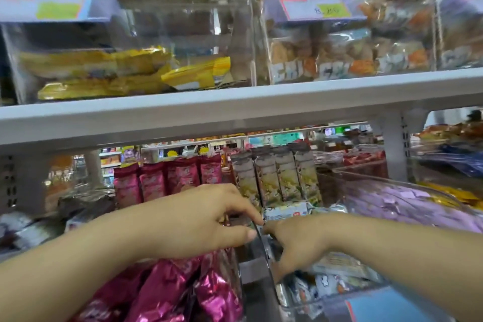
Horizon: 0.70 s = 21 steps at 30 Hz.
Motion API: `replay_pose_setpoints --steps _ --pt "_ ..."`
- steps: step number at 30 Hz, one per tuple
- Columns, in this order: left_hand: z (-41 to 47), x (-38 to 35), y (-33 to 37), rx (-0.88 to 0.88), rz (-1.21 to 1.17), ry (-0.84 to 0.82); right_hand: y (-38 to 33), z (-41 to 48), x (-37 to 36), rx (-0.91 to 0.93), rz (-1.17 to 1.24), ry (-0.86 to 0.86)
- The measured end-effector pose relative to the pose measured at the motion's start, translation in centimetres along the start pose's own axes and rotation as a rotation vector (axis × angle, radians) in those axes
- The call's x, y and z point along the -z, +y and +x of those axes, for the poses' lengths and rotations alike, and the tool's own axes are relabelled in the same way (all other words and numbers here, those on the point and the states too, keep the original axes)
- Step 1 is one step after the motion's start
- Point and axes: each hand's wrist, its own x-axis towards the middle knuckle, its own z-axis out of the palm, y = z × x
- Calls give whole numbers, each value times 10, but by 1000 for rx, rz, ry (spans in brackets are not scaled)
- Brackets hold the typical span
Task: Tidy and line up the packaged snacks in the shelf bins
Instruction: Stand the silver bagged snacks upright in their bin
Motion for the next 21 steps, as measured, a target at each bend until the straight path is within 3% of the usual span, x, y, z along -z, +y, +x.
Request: replay_pose_setpoints --steps 7,11,21 --pt "-2 -1 1 5 -33 26 -4 -1 5 -141 185 -61" --pt "-3 -3 0 5 -39 36 -3 -9 5 -152 171 -74" --pt "-5 -4 0 16 -77 54 -2 -25 2 -139 467 -177"
